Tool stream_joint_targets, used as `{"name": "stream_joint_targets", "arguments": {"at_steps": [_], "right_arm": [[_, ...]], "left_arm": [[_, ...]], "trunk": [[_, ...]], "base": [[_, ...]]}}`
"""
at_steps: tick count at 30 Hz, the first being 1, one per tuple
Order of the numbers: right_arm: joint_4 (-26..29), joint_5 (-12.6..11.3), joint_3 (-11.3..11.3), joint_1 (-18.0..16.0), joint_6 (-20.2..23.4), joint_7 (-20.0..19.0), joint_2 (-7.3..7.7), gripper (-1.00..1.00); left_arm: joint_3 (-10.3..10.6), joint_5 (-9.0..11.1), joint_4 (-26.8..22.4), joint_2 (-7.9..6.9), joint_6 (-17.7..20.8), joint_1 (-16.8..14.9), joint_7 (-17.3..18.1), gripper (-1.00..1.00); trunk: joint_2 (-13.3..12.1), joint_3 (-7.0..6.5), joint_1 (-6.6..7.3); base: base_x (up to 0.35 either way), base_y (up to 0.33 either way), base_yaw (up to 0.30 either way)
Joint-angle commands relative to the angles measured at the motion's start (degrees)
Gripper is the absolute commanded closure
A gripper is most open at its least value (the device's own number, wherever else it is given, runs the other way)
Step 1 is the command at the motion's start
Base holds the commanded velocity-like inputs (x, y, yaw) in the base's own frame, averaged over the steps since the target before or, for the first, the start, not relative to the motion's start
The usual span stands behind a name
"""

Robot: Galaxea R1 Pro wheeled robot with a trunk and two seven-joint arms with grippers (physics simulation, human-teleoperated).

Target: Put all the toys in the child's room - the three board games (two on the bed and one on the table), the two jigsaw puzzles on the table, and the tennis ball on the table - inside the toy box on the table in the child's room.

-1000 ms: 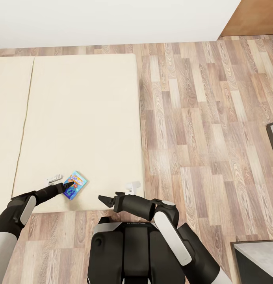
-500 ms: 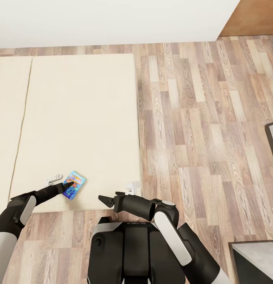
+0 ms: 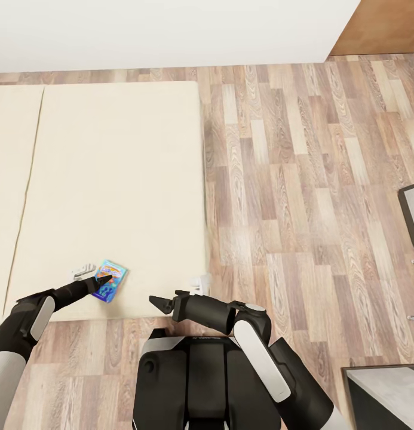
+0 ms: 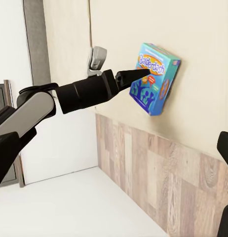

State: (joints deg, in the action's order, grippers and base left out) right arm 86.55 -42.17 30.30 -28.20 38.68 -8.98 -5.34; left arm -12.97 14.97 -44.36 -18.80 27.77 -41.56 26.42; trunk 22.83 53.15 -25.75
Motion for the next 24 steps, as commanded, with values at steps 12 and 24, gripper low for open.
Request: {"name": "stream_joint_targets", "arguments": {"at_steps": [12,24], "right_arm": [[0.0,0.1,0.0,0.0,0.3,-0.2,-0.02,-1.0],[0.0,0.1,-0.1,0.0,0.3,-0.2,-0.02,-1.0]], "left_arm": [[-0.1,0.3,0.0,-0.01,0.4,0.0,0.1,-1.0],[-0.1,0.4,0.0,-0.01,0.5,0.0,0.3,-1.0]], "trunk": [[0.1,0.06,-0.03],[0.1,0.06,-0.03]], "base": [[0.0,-0.103,0.0],[0.0,-0.043,0.0]]}}
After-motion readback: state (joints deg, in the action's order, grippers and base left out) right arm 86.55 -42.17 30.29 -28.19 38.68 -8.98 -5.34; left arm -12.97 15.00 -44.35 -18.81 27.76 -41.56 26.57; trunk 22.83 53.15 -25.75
